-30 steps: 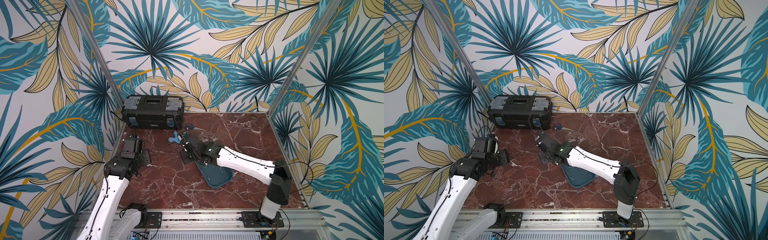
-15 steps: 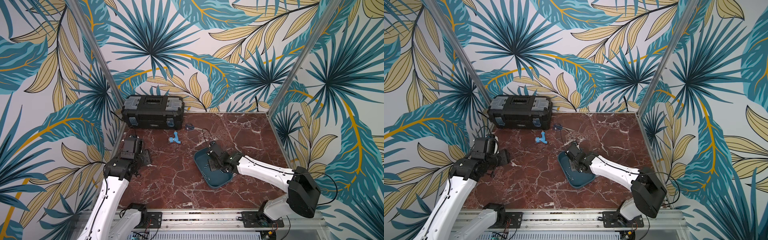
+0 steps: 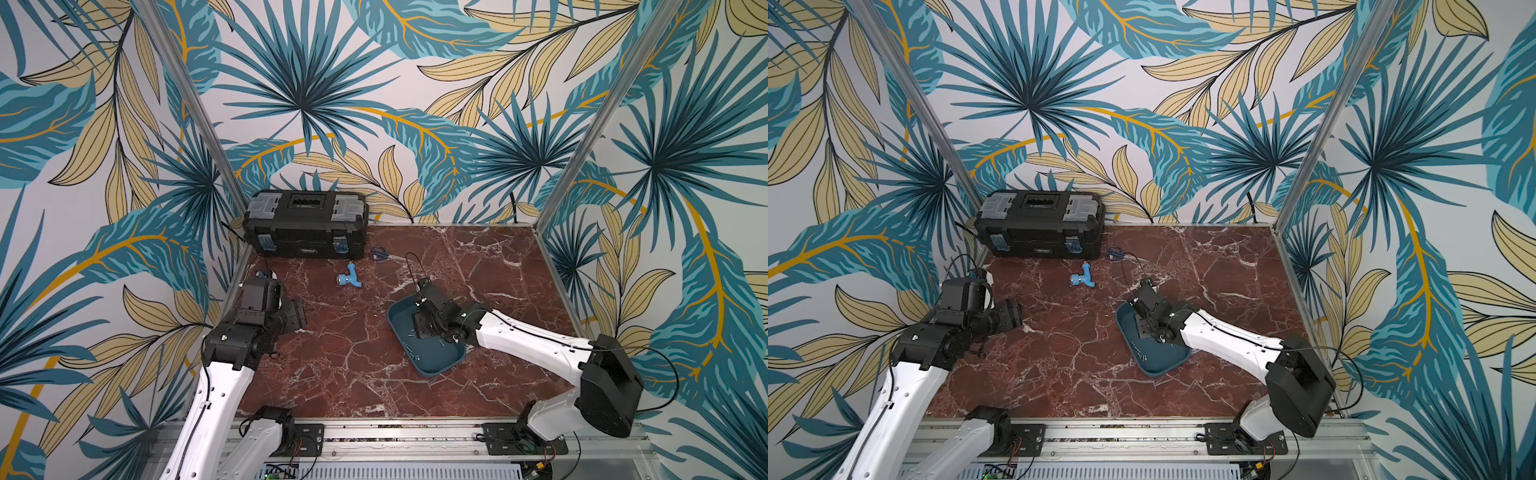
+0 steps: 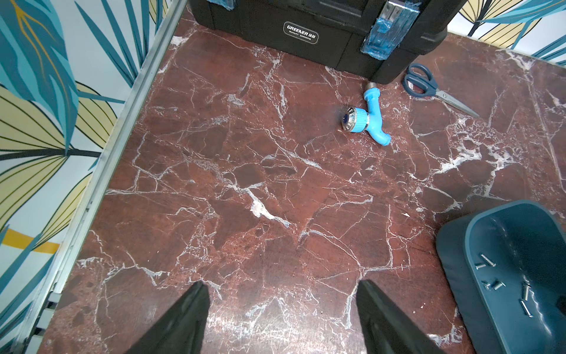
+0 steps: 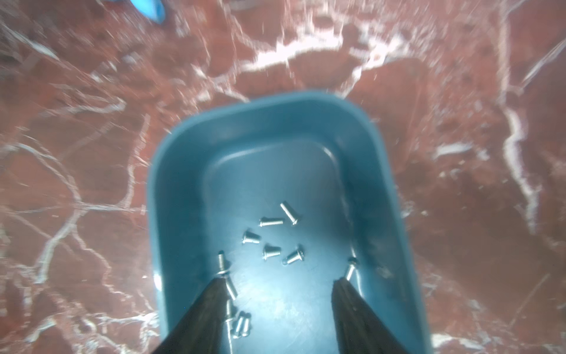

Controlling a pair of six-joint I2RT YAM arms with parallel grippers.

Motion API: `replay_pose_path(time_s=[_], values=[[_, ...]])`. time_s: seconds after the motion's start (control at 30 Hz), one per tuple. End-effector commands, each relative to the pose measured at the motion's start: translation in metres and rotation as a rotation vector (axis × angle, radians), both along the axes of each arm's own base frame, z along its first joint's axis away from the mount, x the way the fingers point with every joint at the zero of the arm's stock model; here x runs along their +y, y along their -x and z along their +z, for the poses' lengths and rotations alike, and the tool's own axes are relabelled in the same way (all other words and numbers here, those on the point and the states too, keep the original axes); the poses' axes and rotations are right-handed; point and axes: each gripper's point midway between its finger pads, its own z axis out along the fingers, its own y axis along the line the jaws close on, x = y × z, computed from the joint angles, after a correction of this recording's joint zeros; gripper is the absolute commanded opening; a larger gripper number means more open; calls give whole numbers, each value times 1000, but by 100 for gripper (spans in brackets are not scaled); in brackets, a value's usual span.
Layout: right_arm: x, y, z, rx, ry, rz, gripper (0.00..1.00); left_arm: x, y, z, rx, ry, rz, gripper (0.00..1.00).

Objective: Put the screws on the desktop into the storage box
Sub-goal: Place the screw in the storage box, then reset both arms

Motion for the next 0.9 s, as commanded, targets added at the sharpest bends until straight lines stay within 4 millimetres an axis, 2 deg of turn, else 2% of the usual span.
replay_pose_path(time_s=[0.0,0.1,0.17,0.27,0.37,0.57,0.63,0.73,0.8,0.87], values=[[-12,-12,62,-191,-28,-15,61,-4,-14,19,-117,21,-23,86],[-33,-16,108,-377,-43,-57,66,-17,-33,40,-265,64,-82,93],[-68,-24,131,-496,-31,-172,77,-22,-46,45,-353,76,-103,100],[-111,-26,143,-640,12,-322,91,-22,-63,39,-467,18,-113,100],[-153,-23,125,-697,91,-450,99,-11,-72,21,-556,-126,-79,100],[-229,-14,53,-646,228,-686,99,3,-77,-45,-542,-276,-58,100],[-245,-13,48,-625,233,-735,99,3,-79,-56,-563,-286,-58,100],[-249,-25,44,-670,262,-693,99,7,-85,-70,-578,-324,-83,100],[-263,-36,20,-627,264,-724,99,12,-96,-79,-577,-347,-70,100],[-278,-45,0,-587,264,-783,99,7,-108,-77,-576,-361,-116,100]])
